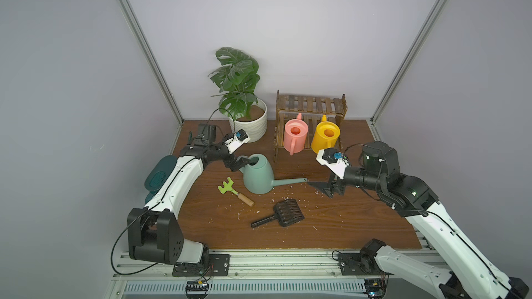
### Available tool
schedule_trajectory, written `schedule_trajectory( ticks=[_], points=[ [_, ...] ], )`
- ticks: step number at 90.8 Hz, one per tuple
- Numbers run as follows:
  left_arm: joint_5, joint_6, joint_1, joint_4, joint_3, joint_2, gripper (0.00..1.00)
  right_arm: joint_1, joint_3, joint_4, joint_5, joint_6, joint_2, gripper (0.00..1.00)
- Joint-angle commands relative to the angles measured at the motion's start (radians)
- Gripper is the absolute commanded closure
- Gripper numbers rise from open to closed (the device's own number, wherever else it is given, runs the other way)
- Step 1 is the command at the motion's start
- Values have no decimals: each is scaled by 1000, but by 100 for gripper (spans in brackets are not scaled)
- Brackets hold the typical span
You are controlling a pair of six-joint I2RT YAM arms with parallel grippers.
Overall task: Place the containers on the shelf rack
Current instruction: 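Move the container to the center of the board, then pick up a container from the center of the board.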
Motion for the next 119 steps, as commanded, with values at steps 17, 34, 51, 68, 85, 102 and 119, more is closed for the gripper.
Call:
schedule_trajectory(
  ticks=[17, 34, 51, 68, 85, 102, 119],
  points=[
    [89, 100, 46, -80, 7, 95, 4, 35, -29, 42, 53, 9, 4, 9],
    [136, 121, 76, -85, -3, 113, 4, 37, -51, 43, 73, 8, -16, 8],
    [190, 86, 81, -85, 9, 182, 4, 36, -52, 49, 79, 1, -15, 8],
    [256, 53, 77, -85, -11, 182, 4, 36, -63, 58, 78, -3, -16, 7],
    [207, 13, 18, -85, -25, 199, 4, 36, -72, 69, 77, -13, -19, 6],
    [194, -12, -6, -86, -29, 201, 4, 36, -87, 70, 79, -20, -34, 6],
    [188, -55, -42, -85, -65, 152, 1, 37, -105, 80, 82, -24, -47, 5]
  ],
)
